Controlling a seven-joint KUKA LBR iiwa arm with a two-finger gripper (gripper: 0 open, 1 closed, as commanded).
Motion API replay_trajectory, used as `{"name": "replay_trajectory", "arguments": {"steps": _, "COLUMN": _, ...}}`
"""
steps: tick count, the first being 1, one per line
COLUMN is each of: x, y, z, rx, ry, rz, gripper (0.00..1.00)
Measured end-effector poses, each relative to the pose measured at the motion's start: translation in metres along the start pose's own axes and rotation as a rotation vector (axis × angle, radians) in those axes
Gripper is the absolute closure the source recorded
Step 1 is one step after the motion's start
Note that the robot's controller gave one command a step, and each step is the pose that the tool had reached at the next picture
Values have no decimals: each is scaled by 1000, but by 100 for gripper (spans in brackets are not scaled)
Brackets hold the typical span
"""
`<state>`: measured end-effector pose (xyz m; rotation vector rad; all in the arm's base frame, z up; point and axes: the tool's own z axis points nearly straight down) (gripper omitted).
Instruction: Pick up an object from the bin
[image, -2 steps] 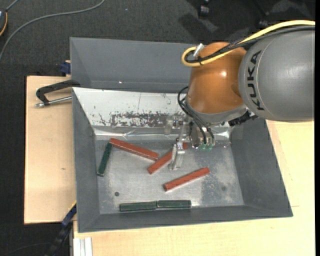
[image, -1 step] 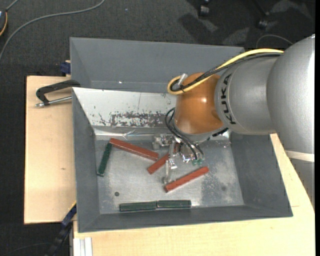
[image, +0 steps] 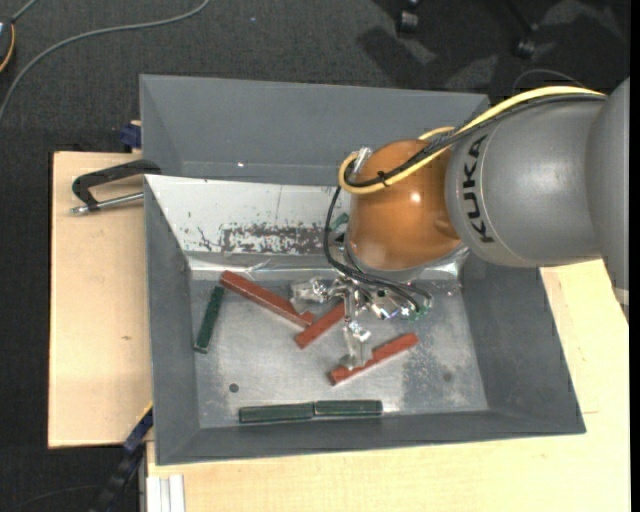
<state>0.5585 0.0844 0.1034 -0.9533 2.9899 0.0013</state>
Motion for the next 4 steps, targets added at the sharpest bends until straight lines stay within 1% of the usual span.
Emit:
{"name": "replay_trajectory", "arguments": {"steps": 1, "x": -26, "y": -31, "z": 33, "rx": 2, "ry": -4, "rz": -102, "gripper": 0}}
{"name": "replay_trajectory", "arguments": {"steps": 2, "x": 36, "y": -52, "z": 25, "rx": 0, "ry": 4, "rz": -386, "gripper": 0}}
{"name": "replay_trajectory", "arguments": {"steps": 3, "x": 34, "y": -50, "z": 25, "rx": -2, "ry": 1, "rz": -388, "gripper": 100}}
{"name": "replay_trajectory", "arguments": {"steps": 4, "x": -8, "y": -52, "z": -122, "rx": 8, "ry": -11, "rz": -392, "gripper": 100}}
